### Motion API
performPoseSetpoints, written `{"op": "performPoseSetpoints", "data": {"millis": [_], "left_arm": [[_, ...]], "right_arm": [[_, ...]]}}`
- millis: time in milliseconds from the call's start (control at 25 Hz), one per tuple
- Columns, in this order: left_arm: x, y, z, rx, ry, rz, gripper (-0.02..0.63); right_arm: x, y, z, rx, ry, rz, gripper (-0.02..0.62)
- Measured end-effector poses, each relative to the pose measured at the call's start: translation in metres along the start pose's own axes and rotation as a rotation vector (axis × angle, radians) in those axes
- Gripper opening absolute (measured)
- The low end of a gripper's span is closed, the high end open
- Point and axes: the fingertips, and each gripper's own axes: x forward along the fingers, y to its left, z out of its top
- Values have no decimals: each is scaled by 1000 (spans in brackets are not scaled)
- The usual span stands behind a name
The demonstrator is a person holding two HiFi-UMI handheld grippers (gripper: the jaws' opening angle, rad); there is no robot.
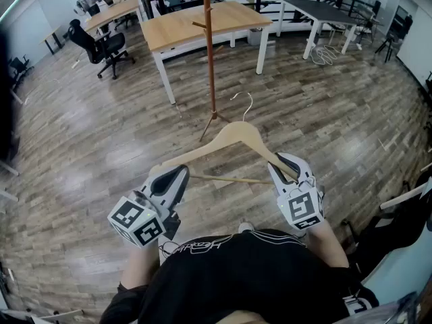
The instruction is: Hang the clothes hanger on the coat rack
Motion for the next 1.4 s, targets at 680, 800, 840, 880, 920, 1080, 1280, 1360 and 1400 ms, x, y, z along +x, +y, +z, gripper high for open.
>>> {"op": "performPoseSetpoints", "data": {"millis": [680,800,840,880,920,1080,1280,1360,1400], "left_arm": [[73,-19,4,-14,-3,-32,8],[99,-21,4,-9,4,-48,8],[107,-23,5,-5,3,-54,8],[116,-26,7,2,0,-61,8],[125,-29,8,11,-3,-68,8],[154,-44,11,58,-15,-91,8],[175,-43,9,55,-21,-90,8],[182,-35,6,40,-7,-88,8],[187,-31,6,34,-2,-87,8]], "right_arm": [[-1,-54,-40,8,0,1,121],[2,-74,-52,18,1,-10,121],[2,-81,-57,18,0,-12,121],[3,-87,-62,15,-1,-13,121],[4,-94,-67,10,-3,-15,121],[1,-122,-79,2,-26,-42,121],[5,-143,-96,-7,-23,-46,121],[10,-148,-98,8,-13,-53,121],[13,-151,-101,17,-10,-54,121]]}}
